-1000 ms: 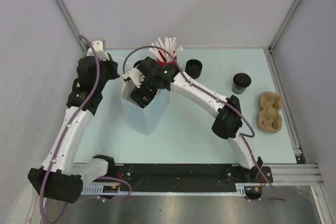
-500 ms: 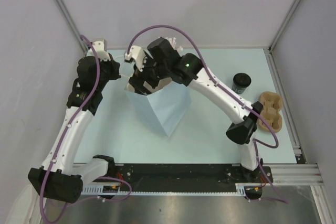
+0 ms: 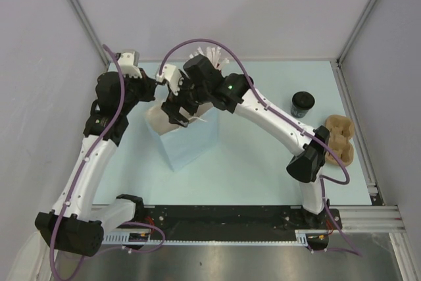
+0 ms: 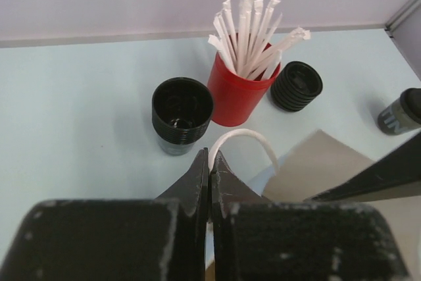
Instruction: Pack the takeout coffee
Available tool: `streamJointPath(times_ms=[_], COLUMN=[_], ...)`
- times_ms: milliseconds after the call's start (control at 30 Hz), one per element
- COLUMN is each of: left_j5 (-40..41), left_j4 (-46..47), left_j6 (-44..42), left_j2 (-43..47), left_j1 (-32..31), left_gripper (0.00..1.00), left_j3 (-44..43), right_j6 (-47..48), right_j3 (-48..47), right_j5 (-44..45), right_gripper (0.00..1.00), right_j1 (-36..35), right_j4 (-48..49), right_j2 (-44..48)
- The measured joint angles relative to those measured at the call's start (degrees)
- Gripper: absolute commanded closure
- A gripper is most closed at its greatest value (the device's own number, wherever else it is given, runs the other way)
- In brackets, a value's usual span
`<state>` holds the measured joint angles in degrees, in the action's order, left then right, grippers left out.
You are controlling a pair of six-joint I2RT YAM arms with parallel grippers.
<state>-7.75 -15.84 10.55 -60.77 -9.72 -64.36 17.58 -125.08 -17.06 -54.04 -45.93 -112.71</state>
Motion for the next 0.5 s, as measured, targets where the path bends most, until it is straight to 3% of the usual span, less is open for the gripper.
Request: streamJointPath(times_ms=[233,500], left_j5=[-3.5,-4.7], left_j4=[1.2,1.6], left_j6=[0.0,0.0], left_j2=[0.0,0.1], left_j1=[0.0,0.0], left_gripper=[1.0,0.95], left_j3=[0.2,1.0], right_j6=[0.0,1.9], right_j3=[-1.3,-9.0], right_j5=[-1.4,-8.4], right_gripper=[0.0,0.0], right_j1=[0.8,2.9], right_j4=[0.0,-3.0], right_j2=[-0.3,2.3])
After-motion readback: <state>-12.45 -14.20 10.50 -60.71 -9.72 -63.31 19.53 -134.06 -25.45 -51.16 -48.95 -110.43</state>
